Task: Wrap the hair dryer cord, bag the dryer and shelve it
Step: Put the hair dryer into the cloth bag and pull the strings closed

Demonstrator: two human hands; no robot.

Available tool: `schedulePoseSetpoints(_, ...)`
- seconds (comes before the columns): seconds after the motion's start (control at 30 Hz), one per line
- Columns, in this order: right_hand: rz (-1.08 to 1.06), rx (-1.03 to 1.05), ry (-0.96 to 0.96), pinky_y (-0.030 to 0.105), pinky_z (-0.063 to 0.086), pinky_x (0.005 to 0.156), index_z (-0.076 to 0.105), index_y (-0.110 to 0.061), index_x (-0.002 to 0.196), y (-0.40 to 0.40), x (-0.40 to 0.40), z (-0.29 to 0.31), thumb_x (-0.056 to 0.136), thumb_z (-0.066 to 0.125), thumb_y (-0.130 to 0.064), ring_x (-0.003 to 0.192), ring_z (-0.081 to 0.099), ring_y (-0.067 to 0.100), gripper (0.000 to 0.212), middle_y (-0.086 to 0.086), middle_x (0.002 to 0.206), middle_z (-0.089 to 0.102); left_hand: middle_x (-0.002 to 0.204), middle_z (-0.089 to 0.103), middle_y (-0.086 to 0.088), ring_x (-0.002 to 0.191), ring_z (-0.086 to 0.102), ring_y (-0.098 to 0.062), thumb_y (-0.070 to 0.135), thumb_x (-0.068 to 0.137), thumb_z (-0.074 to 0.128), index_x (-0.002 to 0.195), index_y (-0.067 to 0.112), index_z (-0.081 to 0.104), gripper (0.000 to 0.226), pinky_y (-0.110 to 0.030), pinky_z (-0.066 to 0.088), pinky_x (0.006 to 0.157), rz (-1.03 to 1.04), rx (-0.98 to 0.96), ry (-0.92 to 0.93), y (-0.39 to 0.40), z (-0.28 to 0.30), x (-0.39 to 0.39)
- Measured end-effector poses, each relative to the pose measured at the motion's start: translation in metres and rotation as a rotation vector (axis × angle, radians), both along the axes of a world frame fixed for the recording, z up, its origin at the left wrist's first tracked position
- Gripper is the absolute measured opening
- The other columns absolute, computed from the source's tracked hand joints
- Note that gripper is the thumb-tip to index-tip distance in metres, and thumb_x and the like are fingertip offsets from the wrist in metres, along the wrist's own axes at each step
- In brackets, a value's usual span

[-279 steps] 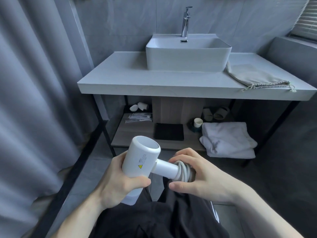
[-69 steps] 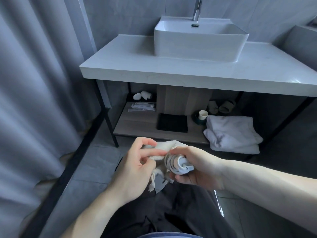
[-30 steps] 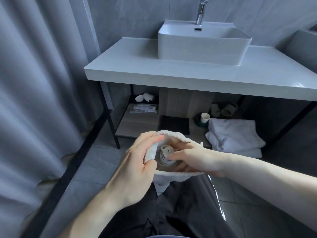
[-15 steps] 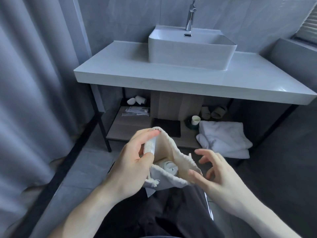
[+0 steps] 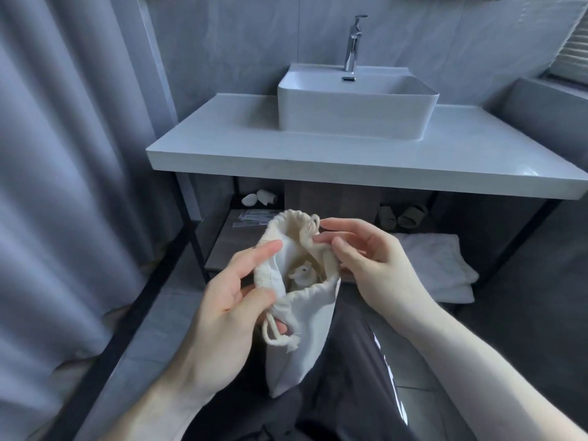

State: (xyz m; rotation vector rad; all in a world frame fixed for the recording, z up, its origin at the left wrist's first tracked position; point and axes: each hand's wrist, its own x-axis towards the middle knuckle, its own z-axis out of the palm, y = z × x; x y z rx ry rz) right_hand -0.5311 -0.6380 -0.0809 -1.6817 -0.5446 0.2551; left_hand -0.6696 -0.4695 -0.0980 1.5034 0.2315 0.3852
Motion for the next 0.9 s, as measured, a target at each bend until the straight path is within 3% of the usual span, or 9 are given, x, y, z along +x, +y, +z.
schedulePoseSetpoints(0.07, 0.036, -0.005, 0.074, 0.036, 0.063, 0.098, 0.072, -0.027, 0.129, -0.003, -0.014, 0.001, 0.104, 0.065, -0.007, 0.109, 0.079, 0.012, 0.032, -0.008, 0.120, 0.083, 0.113, 0.072, -0.007, 0.090, 0.073, -0.009, 0.008, 0.093, 0.061, 0.133, 0.034, 0.073, 0.050, -0.029, 0.059, 0.088, 0.029, -0.009, 0.023, -0.003, -0.006, 0.000)
schedulePoseSetpoints(0.2, 0.163, -0.125, 0.075, 0.033, 0.053, 0.109, 0.075, -0.035, 0.121, -0.020, -0.040, 0.001, 0.094, 0.076, -0.013, 0.129, 0.065, -0.001, 0.034, -0.016, 0.129, 0.075, 0.130, 0.070, -0.013, 0.110, 0.076, -0.032, 0.014, 0.088, 0.061, 0.137, 0.036, 0.070, 0.054, -0.057, 0.054, 0.108, 0.030, -0.067, 0.066, -0.007, -0.017, 0.006)
schedulePoseSetpoints(0.3, 0.204, -0.327, -0.079, 0.030, 0.049, 0.109, 0.073, -0.042, 0.122, -0.029, -0.047, -0.006, 0.087, 0.085, -0.030, 0.130, 0.062, -0.001, 0.038, -0.022, 0.128, 0.073, 0.138, 0.067, -0.015, 0.114, 0.077, -0.028, 0.011, 0.102, 0.063, 0.143, 0.025, 0.065, 0.044, -0.042, 0.060, 0.102, -0.005, -0.089, 0.039, -0.012, -0.017, 0.010)
schedulePoseSetpoints(0.37, 0.157, -0.386, -0.242, 0.027, 0.057, 0.090, 0.075, -0.038, 0.107, -0.029, -0.046, -0.012, 0.088, 0.083, -0.030, 0.104, 0.069, 0.001, 0.022, -0.020, 0.105, 0.076, 0.140, 0.065, -0.010, 0.109, 0.079, -0.025, -0.001, 0.107, 0.053, 0.143, 0.019, 0.064, 0.043, -0.031, 0.062, 0.092, -0.033, -0.097, 0.036, -0.015, -0.015, 0.012)
schedulePoseSetpoints(0.4, 0.131, -0.361, -0.273, 0.026, 0.056, 0.075, 0.074, -0.031, 0.093, -0.027, -0.045, -0.014, 0.090, 0.080, -0.024, 0.081, 0.066, 0.003, 0.010, -0.016, 0.087, 0.073, 0.139, 0.066, -0.007, 0.105, 0.080, -0.025, -0.003, 0.107, 0.053, 0.143, 0.018, 0.064, 0.043, -0.029, 0.062, 0.090, -0.037, -0.093, 0.034, -0.015, -0.015, 0.013)
schedulePoseSetpoints(0.47, 0.077, -0.287, -0.237, 0.021, 0.041, 0.057, 0.064, -0.020, 0.076, -0.024, -0.041, -0.017, 0.095, 0.071, -0.015, 0.060, 0.044, 0.004, 0.021, -0.013, 0.065, 0.053, 0.134, 0.068, 0.003, 0.094, 0.080, -0.026, 0.004, 0.100, 0.058, 0.141, 0.021, 0.066, 0.045, -0.029, 0.062, 0.085, -0.045, -0.075, 0.025, -0.012, -0.012, 0.013)
schedulePoseSetpoints(0.67, 0.060, -0.031, -0.060, 0.031, 0.028, 0.061, 0.040, -0.005, 0.066, -0.011, -0.020, -0.004, 0.086, 0.051, -0.007, 0.066, 0.035, 0.012, 0.023, -0.005, 0.064, 0.039, 0.110, 0.072, 0.017, 0.070, 0.067, -0.013, 0.006, 0.098, 0.065, 0.135, 0.040, 0.069, 0.050, -0.026, 0.057, 0.076, -0.021, 0.532, 0.100, 0.001, -0.012, 0.011)
schedulePoseSetpoints(0.8, 0.064, 0.092, -0.010, 0.020, 0.024, 0.052, 0.030, -0.013, 0.056, -0.009, -0.015, 0.001, 0.068, 0.043, -0.006, 0.061, 0.025, 0.012, 0.019, 0.001, 0.062, 0.029, 0.097, 0.075, 0.013, 0.071, 0.066, -0.018, 0.011, 0.093, 0.071, 0.123, 0.043, 0.075, 0.044, -0.044, 0.061, 0.082, -0.069, 0.446, 0.182, 0.021, -0.015, 0.025)
schedulePoseSetpoints(0.9, 0.123, 0.161, 0.023, 0.035, 0.015, 0.058, 0.034, -0.024, 0.050, -0.013, -0.014, -0.001, 0.061, 0.047, -0.011, 0.067, 0.019, 0.032, 0.021, 0.004, 0.060, 0.026, 0.112, 0.072, 0.018, 0.082, 0.072, -0.007, 0.011, 0.090, 0.071, 0.127, 0.039, 0.072, 0.046, -0.048, 0.063, 0.091, -0.024, 0.381, 0.223, 0.040, -0.021, 0.046)
